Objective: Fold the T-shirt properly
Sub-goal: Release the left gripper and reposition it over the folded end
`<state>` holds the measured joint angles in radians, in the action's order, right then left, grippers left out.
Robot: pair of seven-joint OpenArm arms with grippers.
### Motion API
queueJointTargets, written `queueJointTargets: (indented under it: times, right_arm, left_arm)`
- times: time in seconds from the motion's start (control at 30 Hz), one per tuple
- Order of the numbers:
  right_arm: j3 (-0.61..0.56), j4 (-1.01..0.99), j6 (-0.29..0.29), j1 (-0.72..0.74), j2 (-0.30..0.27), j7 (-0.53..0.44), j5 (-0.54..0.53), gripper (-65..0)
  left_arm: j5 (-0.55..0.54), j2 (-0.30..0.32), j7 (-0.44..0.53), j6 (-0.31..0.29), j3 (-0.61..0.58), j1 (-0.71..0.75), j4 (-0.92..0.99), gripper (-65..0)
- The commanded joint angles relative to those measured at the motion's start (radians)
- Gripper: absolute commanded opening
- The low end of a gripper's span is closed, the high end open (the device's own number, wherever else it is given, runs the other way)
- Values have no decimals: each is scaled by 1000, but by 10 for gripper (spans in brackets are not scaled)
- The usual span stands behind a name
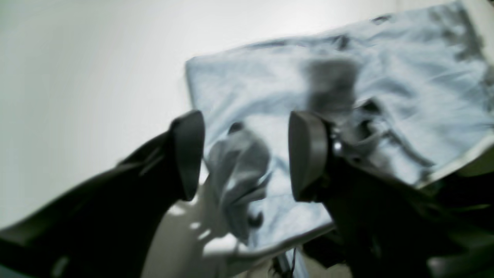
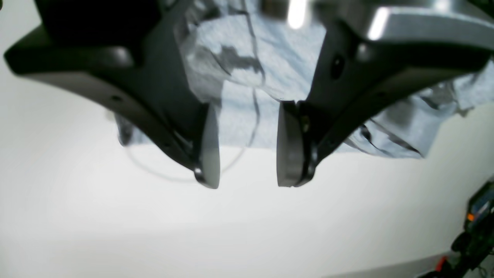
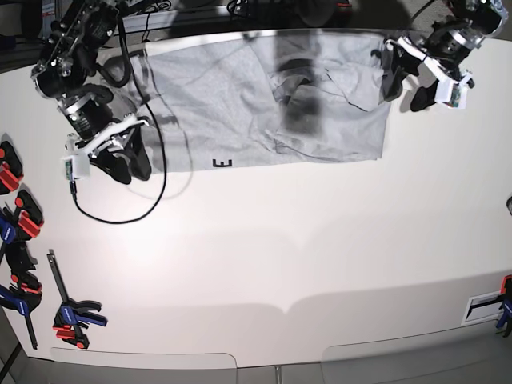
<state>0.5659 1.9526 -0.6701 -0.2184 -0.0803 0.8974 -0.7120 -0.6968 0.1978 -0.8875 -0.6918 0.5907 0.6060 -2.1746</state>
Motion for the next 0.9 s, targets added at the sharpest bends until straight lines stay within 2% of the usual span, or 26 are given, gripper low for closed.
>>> queueJointTargets:
  times: [0.0,0.07,0.23,0.4,0.57,0.67,0.7,0.77,0.87]
  right_arm:
    - [3,19,2,8,-8,-25,-26,-415]
    - [3,19,2,8,-8,-19,-26,-415]
    - [3,19,2,8,-8,-18,-25,-415]
    - [3,19,2,8,-8,-14,-25,-415]
    - [3,19,2,8,-8,-14,-26,-414]
    - [3,19,2,8,-8,-14,-29,-415]
    - [3,19,2,8,-8,-14,-29,-415]
    - [3,19,2,8,-8,-14,-29,-415]
    - [3,19,2,8,-8,-13,-28,-415]
  left_arm:
    - [-7,8,26,-6,-15,3,-8,-319]
    - [13,8,26,-5,-58,-2,3,-319]
    - [98,8,23,58,-156,-46,50,-322]
    - [103,8,21,79,-175,-63,106,-423]
    - [92,8,-60,79,-175,-57,140,-453]
    - [-7,8,-86,77,-175,-55,140,-627]
    - [-55,8,-105,77,-175,-55,139,-650]
    - [-151,8,-149,63,-175,-55,138,-650]
    - [-290,8,-204,-6,-175,-55,137,-650]
